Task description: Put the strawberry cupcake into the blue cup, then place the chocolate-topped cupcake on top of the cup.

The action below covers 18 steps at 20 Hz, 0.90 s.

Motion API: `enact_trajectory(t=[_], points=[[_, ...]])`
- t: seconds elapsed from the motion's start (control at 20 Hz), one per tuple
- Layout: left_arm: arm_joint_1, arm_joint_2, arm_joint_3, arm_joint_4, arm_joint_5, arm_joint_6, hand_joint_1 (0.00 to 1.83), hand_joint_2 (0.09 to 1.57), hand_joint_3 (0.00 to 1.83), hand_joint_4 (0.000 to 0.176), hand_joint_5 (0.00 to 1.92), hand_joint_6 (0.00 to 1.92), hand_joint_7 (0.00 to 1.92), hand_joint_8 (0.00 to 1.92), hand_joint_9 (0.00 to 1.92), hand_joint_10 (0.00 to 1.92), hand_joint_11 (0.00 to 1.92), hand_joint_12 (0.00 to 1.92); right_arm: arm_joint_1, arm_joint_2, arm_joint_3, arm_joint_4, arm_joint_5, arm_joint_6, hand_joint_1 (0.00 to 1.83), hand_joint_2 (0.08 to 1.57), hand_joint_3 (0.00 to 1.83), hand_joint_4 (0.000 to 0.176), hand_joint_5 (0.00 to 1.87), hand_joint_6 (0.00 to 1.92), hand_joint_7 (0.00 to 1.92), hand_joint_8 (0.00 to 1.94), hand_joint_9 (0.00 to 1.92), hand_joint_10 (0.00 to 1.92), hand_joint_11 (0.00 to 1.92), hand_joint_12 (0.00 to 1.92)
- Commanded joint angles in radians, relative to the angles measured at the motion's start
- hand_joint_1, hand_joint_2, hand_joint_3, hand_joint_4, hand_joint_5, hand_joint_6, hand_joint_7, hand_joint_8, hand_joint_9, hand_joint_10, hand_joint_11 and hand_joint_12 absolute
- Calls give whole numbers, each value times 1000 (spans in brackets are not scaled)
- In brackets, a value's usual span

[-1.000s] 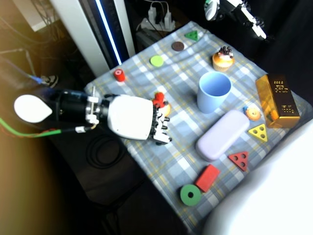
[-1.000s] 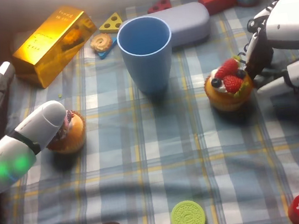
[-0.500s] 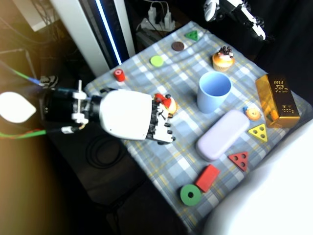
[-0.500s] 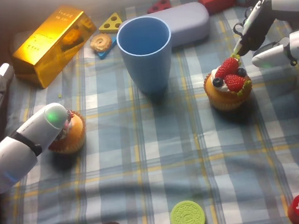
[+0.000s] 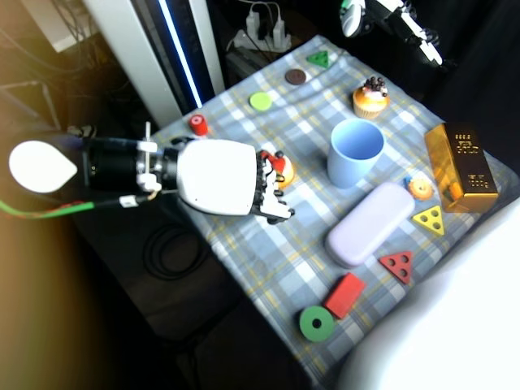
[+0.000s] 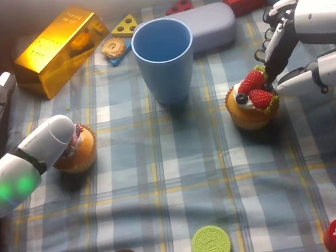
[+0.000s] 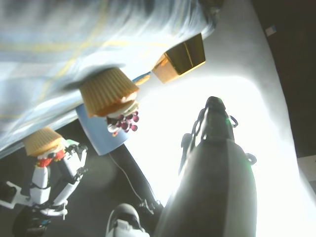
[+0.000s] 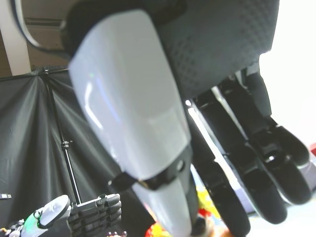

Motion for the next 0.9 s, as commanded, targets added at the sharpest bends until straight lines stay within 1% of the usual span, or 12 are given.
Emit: enact_trajectory(t=[0.0, 0.05, 0.1, 0.2, 0.3, 0.4, 0.45, 0.5, 0.55, 0.65, 0.7, 0.85], points=[[-4, -2, 6, 41, -116, -9, 146, 871, 0, 61, 129, 0, 28, 0, 5, 0, 0, 0, 20, 4, -2, 48, 78, 11, 202, 923, 0, 40, 194, 0, 286, 2, 294, 11, 17, 643], [-4, -2, 6, 41, -116, -9, 177, 882, 1, 21, 196, 6, 87, 5, 59, 9, 43, 23, 21, 8, -3, 48, 78, 11, 444, 710, 0, 47, 38, 0, 56, 0, 58, 1, 3, 361], [-4, -2, 6, 41, -116, -9, 166, 866, 0, 55, 154, 0, 42, 0, 16, 1, 8, 4, 22, 15, -5, 52, 78, 11, 510, 657, 0, 65, 7, 0, 10, 0, 11, 0, 0, 285], [-3, -2, 6, 41, -116, -9, 189, 879, 1, 40, 153, 4, 44, 6, 14, 5, 0, 0, 22, 35, -12, 73, 78, 10, 507, 690, 2, 86, 0, 0, 0, 0, 0, 0, 0, 39], [-3, -2, 5, 41, -117, -9, 138, 843, 0, 94, 147, 1, 41, 2, 18, 5, 20, 9, 22, 75, -43, 132, 82, -49, 536, 694, 3, 156, 0, 0, 0, 0, 0, 0, 0, 1], [-2, -2, 5, 38, -117, -9, 196, 860, 0, 65, 149, 2, 44, 3, 13, 3, 12, 5, 22, 87, -60, 143, 83, -73, 558, 703, 6, 175, 0, 0, 0, 0, 0, 0, 0, 0], [-2, -2, 5, 38, -117, -9, 191, 853, 0, 71, 153, 3, 49, 4, 23, 6, 36, 16, 22, 84, -63, 137, 84, -73, 560, 708, 7, 176, 0, 0, 0, 0, 0, 0, 0, 0], [-2, -2, 6, 38, -116, -10, 230, 881, 6, 29, 168, 7, 64, 8, 42, 12, 41, 19, 22, 76, -65, 126, 84, -73, 516, 700, 3, 164, 0, 0, 0, 0, 0, 0, 0, 0], [-2, -2, 6, 38, -116, -12, 204, 871, 1, 55, 144, 1, 39, 1, 19, 2, 14, 8, 22, 66, -65, 112, 84, -69, 459, 677, 0, 101, 0, 0, 0, 0, 0, 0, 0, 0], [-2, -1, 6, 37, -116, -13, 191, 875, 3, 53, 135, 1, 34, 3, 10, 0, 3, 3, 22, 46, -63, 89, 84, -64, 450, 638, 0, 118, 0, 0, 0, 0, 0, 0, 0, 0], [-2, -1, 6, 38, -116, -13, 184, 869, 0, 55, 132, 0, 40, 6, 1, 0, 0, 0, 22, 35, -59, 75, 83, -57, 468, 650, 0, 80, 0, 0, 0, 0, 0, 0, 0, 0], [-2, -2, 7, 38, -115, -15, 169, 876, 2, 52, 136, 6, 36, 10, 10, 4, 3, 1, 22, -3, -30, 31, 81, -15, 518, 678, 5, 104, 0, 0, 0, 0, 0, 0, 0, 0]])
